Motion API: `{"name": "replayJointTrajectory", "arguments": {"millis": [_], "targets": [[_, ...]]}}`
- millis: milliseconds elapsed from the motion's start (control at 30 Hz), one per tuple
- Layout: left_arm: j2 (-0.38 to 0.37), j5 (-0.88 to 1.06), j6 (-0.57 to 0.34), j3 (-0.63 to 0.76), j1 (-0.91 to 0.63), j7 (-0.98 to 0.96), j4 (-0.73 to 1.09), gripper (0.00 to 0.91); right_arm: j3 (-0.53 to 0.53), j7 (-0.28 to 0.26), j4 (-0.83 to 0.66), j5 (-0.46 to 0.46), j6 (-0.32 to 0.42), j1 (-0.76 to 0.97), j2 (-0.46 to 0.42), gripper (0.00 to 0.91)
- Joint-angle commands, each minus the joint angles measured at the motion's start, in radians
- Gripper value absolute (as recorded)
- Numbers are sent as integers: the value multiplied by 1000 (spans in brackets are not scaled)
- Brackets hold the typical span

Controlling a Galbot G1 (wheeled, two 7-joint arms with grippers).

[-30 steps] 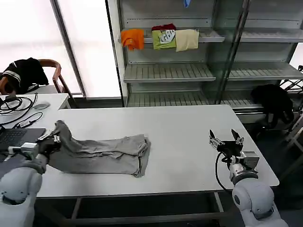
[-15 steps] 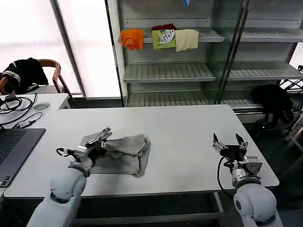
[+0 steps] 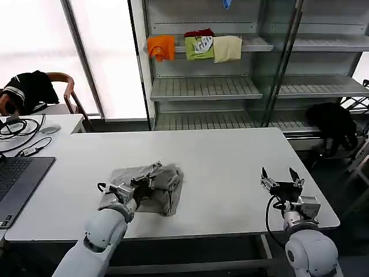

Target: Fold and organize the clothes.

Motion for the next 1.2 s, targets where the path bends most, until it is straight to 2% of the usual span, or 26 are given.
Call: {"name": "replayJointTrajectory", "arguments": {"millis": [33,400,433,467,500,633,733,767,867,1033,1200], "targets": [[-6,2,2,52,2,-2,-56,10,1,0,1,-7,3,-15,4,907],[-57,24,1,76,-28,7,20,20,-2,-3,-1,-12,5,-20,2,907],[-57,25,1,76,-27,7,20,363,-2,-3,-2,-12,5,-19,2,907],[-57,27,1,76,-26,7,22,816,-3,-3,-4,-12,5,-18,2,907],[-59,26,1,75,-25,6,24,907,-4,-3,-4,-12,6,-18,2,907],[-67,-31,-1,74,-12,1,20,907,-12,-4,-8,-21,8,-15,3,907],[-71,-222,-8,76,8,-13,-36,907,-21,-4,-12,-28,8,-12,5,907],[-75,-343,1,73,15,-20,-70,907,-24,-5,-14,-33,8,-11,6,907],[-86,-464,1,66,15,-54,-136,907,-32,-6,-12,-39,7,-9,9,907],[-76,-571,2,4,3,-143,-240,907,-44,-5,-5,-39,-2,7,-5,907],[-24,-603,1,-113,-20,-203,-229,907,-70,-6,-5,-36,-5,22,-14,907]]}}
